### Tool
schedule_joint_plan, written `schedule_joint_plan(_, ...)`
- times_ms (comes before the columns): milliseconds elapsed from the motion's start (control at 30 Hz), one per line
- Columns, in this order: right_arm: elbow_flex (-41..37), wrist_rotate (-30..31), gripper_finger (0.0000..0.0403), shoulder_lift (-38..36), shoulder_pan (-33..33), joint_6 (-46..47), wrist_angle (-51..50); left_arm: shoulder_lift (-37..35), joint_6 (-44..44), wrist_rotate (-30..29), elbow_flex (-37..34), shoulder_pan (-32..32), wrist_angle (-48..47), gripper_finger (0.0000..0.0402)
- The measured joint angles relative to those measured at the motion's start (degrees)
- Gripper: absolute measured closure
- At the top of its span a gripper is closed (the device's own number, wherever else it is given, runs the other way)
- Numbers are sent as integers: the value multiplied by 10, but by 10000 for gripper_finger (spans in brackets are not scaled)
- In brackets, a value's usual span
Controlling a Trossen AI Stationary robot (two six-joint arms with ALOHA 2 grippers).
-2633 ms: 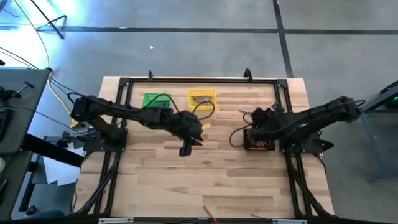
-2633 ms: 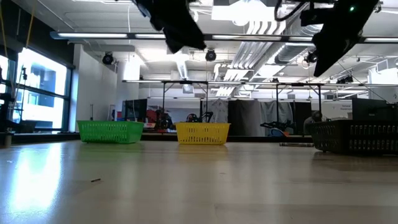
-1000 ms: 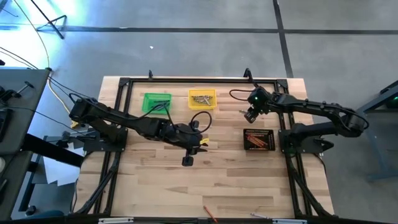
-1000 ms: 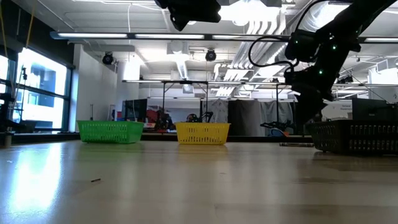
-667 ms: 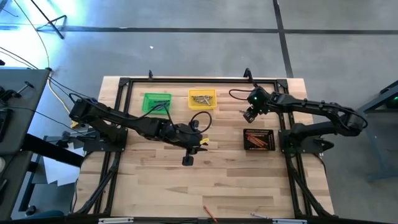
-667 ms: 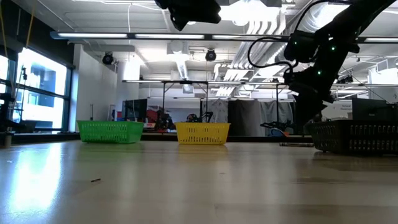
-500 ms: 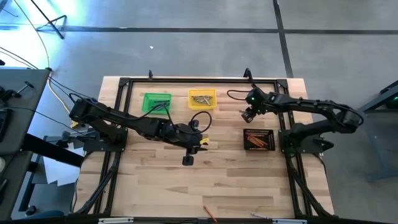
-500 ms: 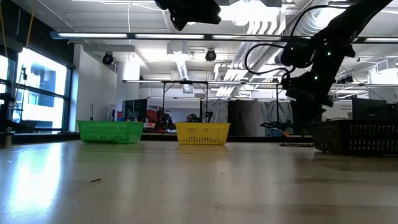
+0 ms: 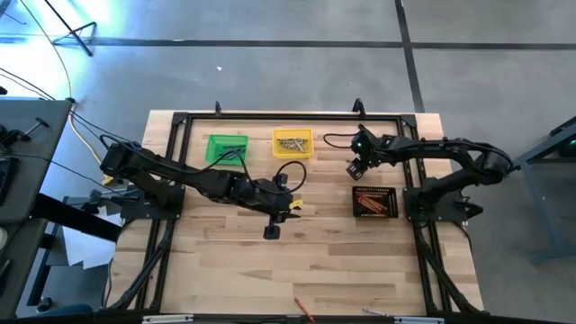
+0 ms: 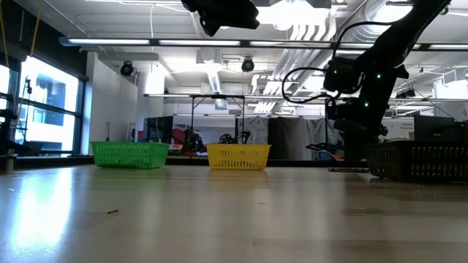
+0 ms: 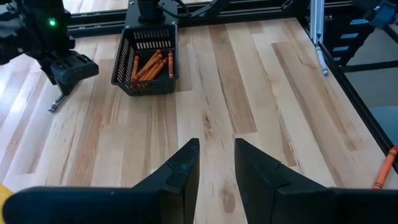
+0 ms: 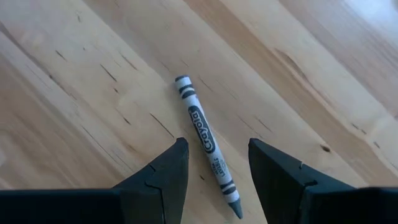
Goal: Sort crayons
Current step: Put the gray crayon into the yellow bin
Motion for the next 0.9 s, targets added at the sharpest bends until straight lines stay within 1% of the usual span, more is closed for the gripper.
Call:
schedule_joint_plan(500, 2, -1, 242, 37, 0, 0, 5, 0, 0, 0, 0, 0, -2, 316)
schedule_joint_plan(667, 2, -22, 243, 37, -1, 0, 5, 0, 0, 0, 0, 0, -2, 316)
schedule_joint_plan(767, 2, -33, 256, 38, -1, -1, 5, 0, 0, 0, 0, 0, -2, 316)
schedule_joint_plan(900, 2, -41, 287, 38, -1, -1, 5, 0, 0, 0, 0, 0, -3, 316)
